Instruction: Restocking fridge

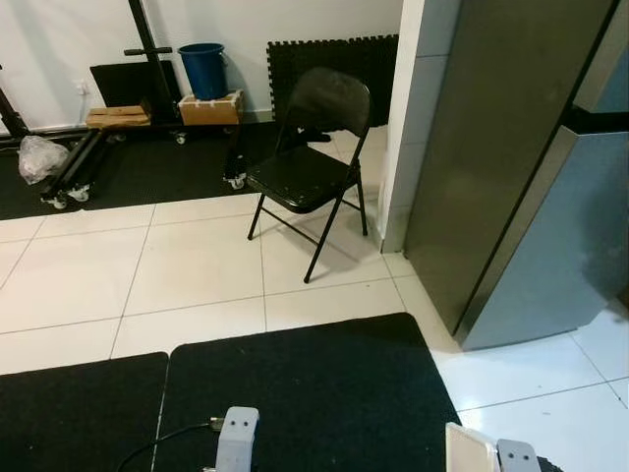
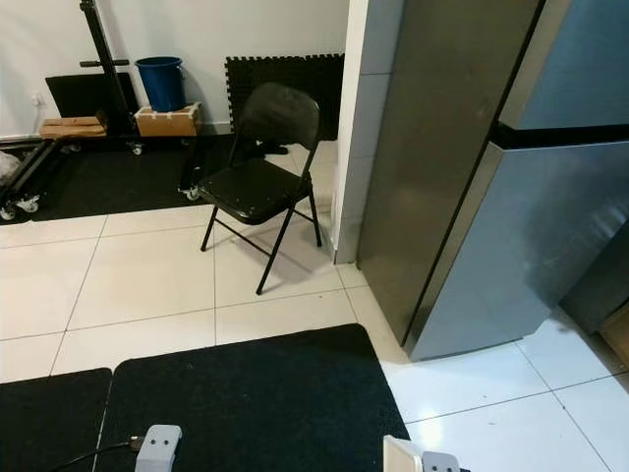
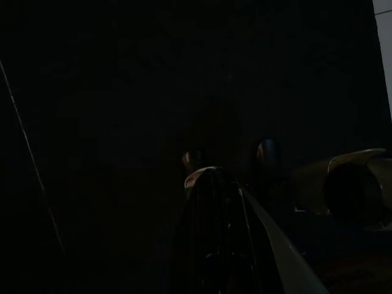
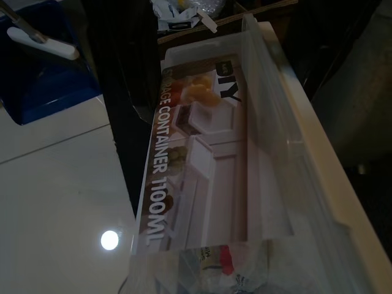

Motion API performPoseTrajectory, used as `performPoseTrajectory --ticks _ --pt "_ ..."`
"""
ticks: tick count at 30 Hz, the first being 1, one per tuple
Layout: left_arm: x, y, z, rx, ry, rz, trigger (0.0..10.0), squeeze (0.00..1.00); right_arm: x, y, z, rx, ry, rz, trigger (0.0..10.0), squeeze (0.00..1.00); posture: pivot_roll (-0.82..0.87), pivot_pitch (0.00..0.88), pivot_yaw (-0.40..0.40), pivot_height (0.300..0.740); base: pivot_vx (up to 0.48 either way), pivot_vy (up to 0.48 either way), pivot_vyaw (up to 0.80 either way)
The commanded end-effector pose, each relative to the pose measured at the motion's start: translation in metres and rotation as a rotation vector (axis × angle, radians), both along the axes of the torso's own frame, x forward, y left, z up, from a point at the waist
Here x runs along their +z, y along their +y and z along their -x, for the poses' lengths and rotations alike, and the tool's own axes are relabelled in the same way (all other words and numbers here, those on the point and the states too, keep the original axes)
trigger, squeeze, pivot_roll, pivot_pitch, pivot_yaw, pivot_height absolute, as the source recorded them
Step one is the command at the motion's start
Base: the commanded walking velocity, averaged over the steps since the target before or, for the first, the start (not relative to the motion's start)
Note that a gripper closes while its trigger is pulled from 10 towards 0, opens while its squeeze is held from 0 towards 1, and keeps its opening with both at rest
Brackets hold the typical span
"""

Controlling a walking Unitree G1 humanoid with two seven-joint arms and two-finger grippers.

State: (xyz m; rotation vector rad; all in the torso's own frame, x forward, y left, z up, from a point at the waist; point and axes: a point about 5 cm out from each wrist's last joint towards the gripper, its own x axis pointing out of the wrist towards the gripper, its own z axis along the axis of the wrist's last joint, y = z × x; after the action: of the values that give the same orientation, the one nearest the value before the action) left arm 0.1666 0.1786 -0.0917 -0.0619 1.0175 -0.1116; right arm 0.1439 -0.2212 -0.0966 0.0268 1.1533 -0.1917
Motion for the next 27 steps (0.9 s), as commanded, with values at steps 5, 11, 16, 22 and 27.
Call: performPoseTrajectory --ticks 5,11,16,22,27 --pt "0.0010 0.0045 -0.0012 -0.004 -0.004 -0.010 10.0 0.00 0.0015 -0.0006 -0.0037 0.002 -0.015 -0.001 10.0 0.00 0.04 0.000 -0.021 0.740 0.000 0.000 0.00" --pt "0.0010 0.0047 -0.0011 -0.015 0.001 -0.011 10.0 0.00 0.0014 0.0000 -0.0036 0.004 -0.015 -0.004 10.0 0.00 0.04 0.000 -0.020 0.740 0.212 0.000 0.00" --pt "0.0011 0.0045 -0.0011 -0.015 0.000 -0.007 10.0 0.00 0.0011 0.0003 -0.0031 0.004 -0.013 -0.005 10.0 0.00 0.04 0.000 -0.020 0.740 0.262 0.000 0.00" --pt "0.0011 0.0040 -0.0011 -0.018 0.000 -0.004 10.0 0.00 0.0010 0.0004 -0.0027 0.004 -0.011 -0.006 10.0 0.00 0.04 0.000 -0.020 0.740 0.263 0.000 0.00" --pt "0.0011 0.0033 -0.0013 -0.022 -0.001 0.000 10.0 0.00 0.0012 0.0004 -0.0032 0.004 -0.014 -0.007 10.0 0.00 0.04 0.000 -0.021 0.740 0.271 0.000 0.00"
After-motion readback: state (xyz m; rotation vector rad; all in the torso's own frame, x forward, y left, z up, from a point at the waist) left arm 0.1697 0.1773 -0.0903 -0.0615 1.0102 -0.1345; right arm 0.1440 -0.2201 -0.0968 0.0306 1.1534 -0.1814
